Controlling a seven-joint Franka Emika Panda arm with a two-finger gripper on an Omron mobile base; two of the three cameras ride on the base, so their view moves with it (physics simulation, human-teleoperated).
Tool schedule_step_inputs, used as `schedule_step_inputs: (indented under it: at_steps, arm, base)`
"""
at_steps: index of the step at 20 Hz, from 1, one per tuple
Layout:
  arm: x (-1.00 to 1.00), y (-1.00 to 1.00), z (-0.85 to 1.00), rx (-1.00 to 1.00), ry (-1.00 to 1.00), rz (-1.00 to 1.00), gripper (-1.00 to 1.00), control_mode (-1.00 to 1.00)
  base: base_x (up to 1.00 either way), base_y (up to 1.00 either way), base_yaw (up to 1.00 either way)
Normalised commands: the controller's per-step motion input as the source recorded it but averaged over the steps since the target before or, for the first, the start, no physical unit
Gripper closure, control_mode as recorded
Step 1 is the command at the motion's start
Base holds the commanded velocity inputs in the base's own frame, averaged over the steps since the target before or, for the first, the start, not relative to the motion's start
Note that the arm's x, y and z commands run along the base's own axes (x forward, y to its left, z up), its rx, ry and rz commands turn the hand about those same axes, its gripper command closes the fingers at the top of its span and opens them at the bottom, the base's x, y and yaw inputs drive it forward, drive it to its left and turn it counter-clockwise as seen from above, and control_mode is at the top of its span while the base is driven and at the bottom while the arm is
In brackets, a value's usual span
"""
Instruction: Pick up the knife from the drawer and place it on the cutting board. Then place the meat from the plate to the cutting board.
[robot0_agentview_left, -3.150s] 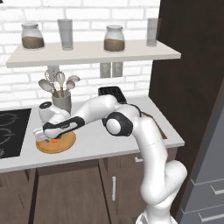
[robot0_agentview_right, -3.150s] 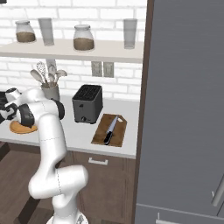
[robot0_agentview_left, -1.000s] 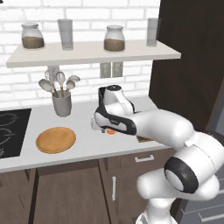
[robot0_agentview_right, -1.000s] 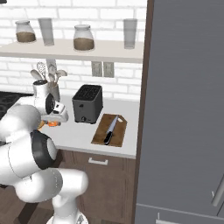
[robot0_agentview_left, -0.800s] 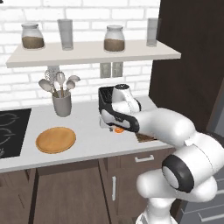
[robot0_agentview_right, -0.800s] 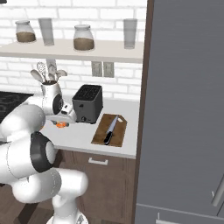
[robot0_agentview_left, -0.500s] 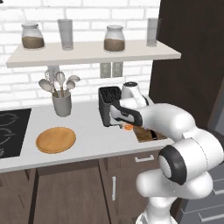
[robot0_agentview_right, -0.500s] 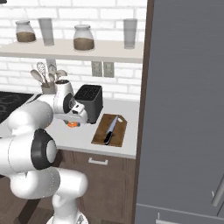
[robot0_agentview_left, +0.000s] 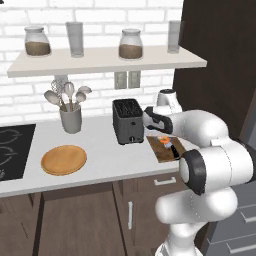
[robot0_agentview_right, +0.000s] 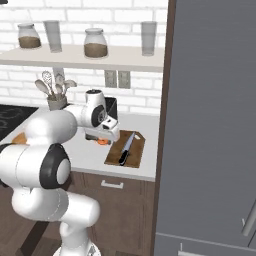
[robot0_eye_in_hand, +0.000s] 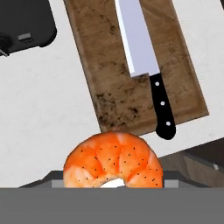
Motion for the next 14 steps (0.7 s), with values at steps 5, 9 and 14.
schedule_step_inputs:
  at_steps: [5, 9, 14]
  arm:
    - [0.0, -0.42, -0.21, 0.0, 0.0, -0.06, 1.0, -1.0]
    - [0.14, -0.06, -0.18, 0.0, 0.0, -0.02, 1.0, -1.0]
    - [0.11, -0.04, -0.24, 0.0, 0.0, 0.0, 1.0, -1.0]
  base:
    - [0.0, 0.0, 0.0]
    - [0.0, 0.0, 0.0]
    - [0.0, 0.0, 0.0]
